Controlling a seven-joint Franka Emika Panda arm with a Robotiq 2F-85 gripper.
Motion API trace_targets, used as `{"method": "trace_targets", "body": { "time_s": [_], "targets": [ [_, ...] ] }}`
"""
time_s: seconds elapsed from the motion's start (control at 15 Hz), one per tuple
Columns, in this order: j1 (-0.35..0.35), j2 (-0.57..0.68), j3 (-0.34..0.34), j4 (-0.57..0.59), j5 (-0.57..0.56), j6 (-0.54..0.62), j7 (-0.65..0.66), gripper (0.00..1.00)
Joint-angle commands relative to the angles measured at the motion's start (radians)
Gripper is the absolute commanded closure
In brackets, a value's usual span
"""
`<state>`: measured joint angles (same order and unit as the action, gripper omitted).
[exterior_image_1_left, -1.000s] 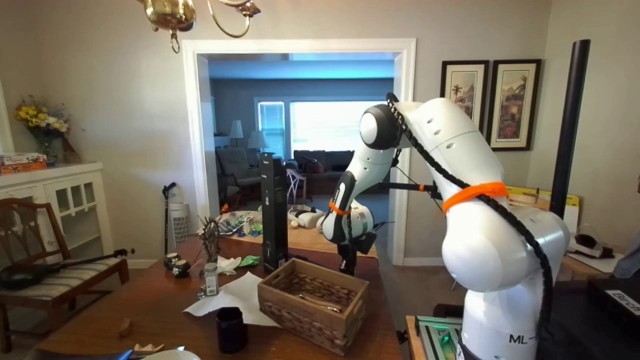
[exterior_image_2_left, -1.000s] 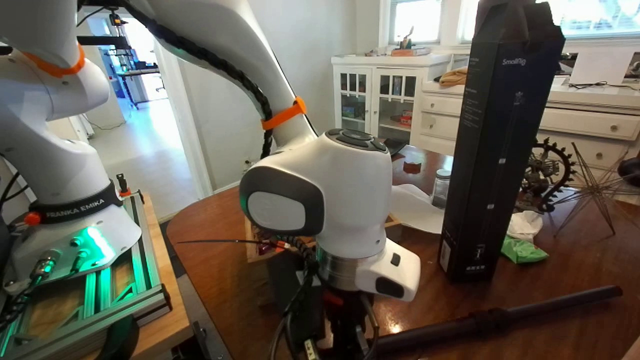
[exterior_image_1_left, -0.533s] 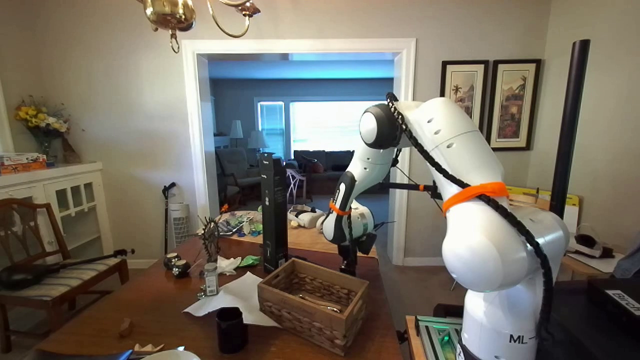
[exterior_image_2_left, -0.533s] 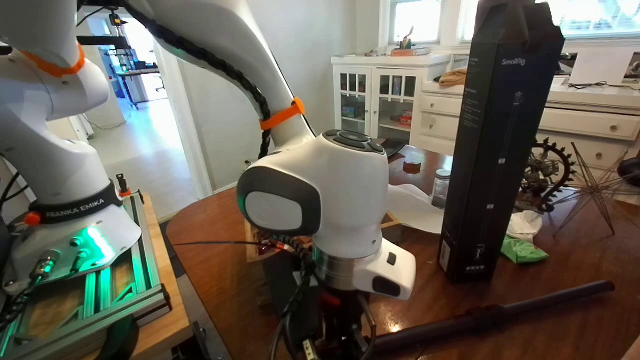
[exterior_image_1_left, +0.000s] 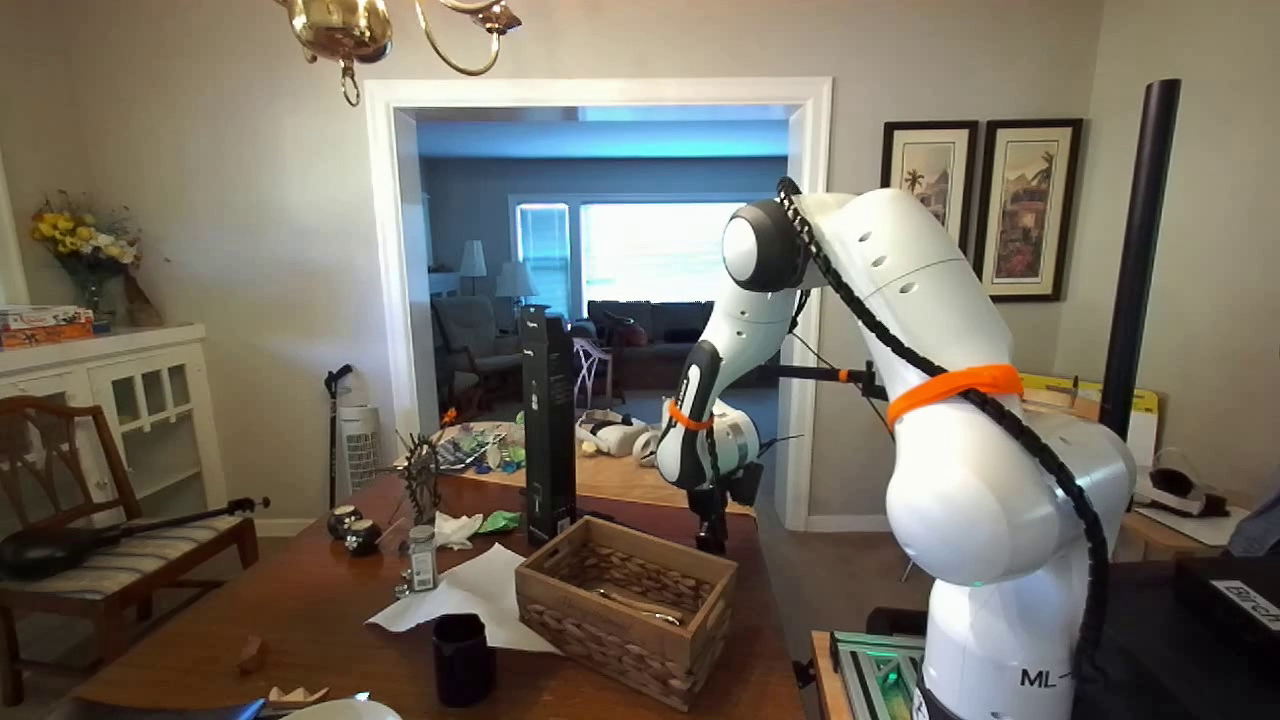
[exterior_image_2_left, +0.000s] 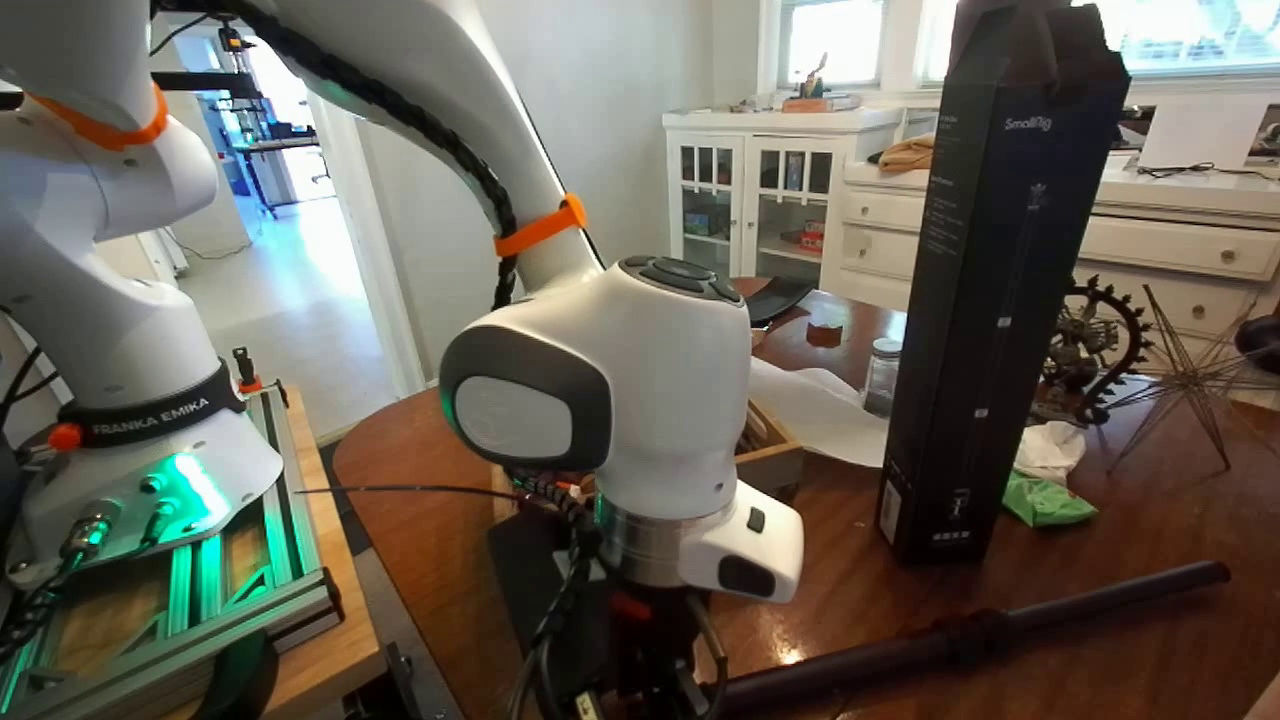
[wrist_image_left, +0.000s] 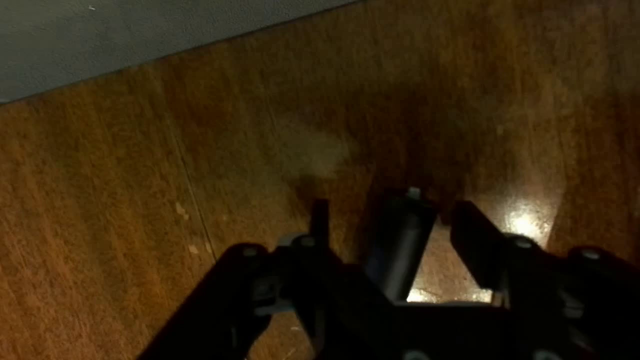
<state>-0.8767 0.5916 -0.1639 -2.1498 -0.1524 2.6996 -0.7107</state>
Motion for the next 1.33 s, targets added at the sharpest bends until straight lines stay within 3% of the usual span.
{"method": "trace_targets", "body": {
  "time_s": [0.0,0.27,1.27],
  "targets": [
    [0.021,-0.02,-0.012,-0.02,-0.025,-0.026,-0.016,0.63],
    [0.004,-0.036,0.011,-0.026,-0.001,-0.032,-0.048,0.9],
    [-0.047,-0.113,0.015,-0.041,0.028,-0.027,-0.129,0.93]
  ]
}}
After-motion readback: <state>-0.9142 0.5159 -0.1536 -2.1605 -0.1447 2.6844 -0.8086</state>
